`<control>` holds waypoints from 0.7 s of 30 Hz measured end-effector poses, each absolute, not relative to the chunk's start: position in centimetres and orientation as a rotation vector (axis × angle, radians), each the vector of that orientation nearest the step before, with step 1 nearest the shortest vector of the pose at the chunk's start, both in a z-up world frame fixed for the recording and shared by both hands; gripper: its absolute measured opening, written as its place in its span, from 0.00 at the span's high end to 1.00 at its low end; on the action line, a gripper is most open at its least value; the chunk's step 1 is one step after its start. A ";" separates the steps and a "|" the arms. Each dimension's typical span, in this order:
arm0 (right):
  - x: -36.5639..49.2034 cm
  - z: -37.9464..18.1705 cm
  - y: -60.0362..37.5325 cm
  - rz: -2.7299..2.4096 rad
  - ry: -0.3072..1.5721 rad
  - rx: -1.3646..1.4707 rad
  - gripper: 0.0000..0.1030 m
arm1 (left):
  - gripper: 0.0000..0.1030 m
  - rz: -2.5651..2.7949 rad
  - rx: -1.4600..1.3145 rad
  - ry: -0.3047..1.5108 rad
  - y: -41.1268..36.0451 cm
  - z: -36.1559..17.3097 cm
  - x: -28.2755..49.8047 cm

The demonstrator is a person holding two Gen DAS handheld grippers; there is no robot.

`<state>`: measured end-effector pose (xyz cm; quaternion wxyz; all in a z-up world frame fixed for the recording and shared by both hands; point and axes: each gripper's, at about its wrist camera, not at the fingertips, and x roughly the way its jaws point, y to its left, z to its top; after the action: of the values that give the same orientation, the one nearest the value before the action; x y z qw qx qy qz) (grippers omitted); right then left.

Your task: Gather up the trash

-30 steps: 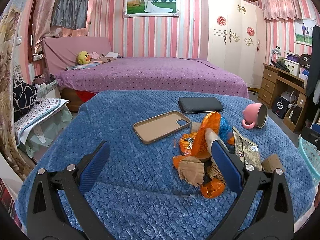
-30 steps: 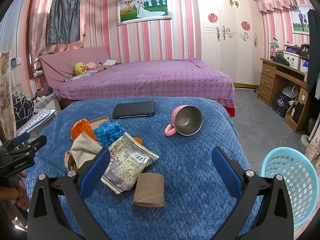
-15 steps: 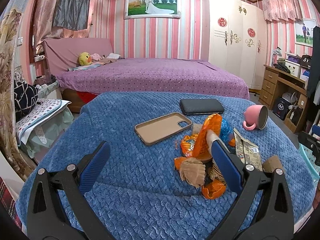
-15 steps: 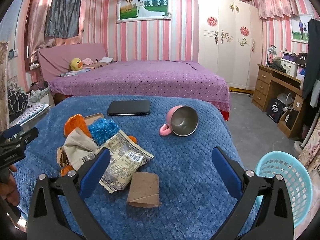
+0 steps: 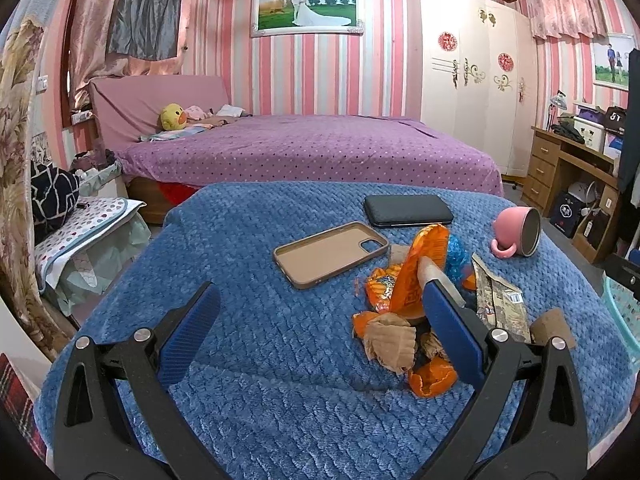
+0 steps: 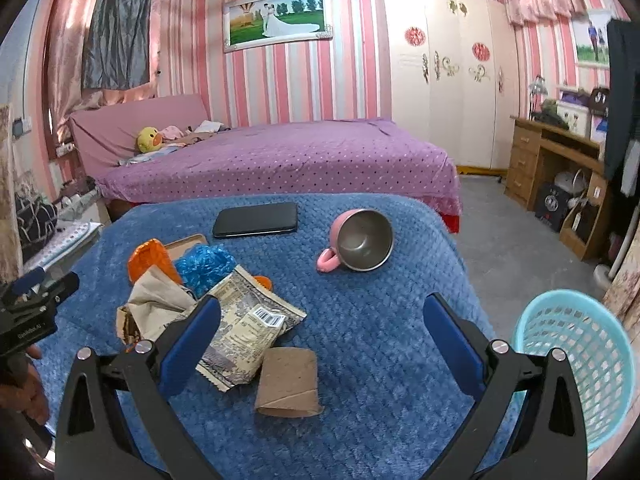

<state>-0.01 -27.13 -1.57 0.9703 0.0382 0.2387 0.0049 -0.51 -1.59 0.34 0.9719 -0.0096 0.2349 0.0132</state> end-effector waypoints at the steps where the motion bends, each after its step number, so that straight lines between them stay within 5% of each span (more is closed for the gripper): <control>1: 0.0 -1.6 -27.1 0.012 0.483 0.078 0.04 | 0.05 0.023 -0.026 0.475 -1.5 0.4 -0.5; 21: 3.9 -6.8 -26.7 0.038 0.788 0.048 0.04 | 0.05 -0.006 -0.027 0.522 -1.6 -0.7 -0.1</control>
<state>3.89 -26.70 -6.81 0.9229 0.0234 0.3839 0.0187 -0.07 -1.64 -0.68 0.9661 -0.0134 0.2580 -0.0031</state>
